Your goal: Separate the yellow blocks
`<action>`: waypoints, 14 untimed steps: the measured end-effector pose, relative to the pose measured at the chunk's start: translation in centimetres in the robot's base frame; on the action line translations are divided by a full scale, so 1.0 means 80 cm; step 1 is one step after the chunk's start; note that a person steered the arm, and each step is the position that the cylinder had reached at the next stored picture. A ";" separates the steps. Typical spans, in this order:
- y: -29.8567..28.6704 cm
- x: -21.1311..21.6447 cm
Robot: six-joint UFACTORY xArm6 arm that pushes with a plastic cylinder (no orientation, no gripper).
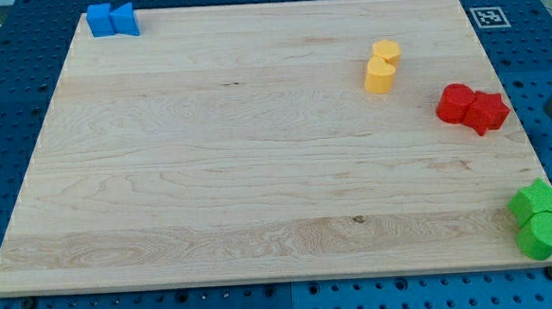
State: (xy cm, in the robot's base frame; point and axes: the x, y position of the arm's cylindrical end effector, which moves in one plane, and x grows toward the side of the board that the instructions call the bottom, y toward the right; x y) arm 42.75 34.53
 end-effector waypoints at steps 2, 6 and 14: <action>-0.081 -0.075; -0.218 -0.074; -0.351 -0.082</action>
State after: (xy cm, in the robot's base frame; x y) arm 36.19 6.42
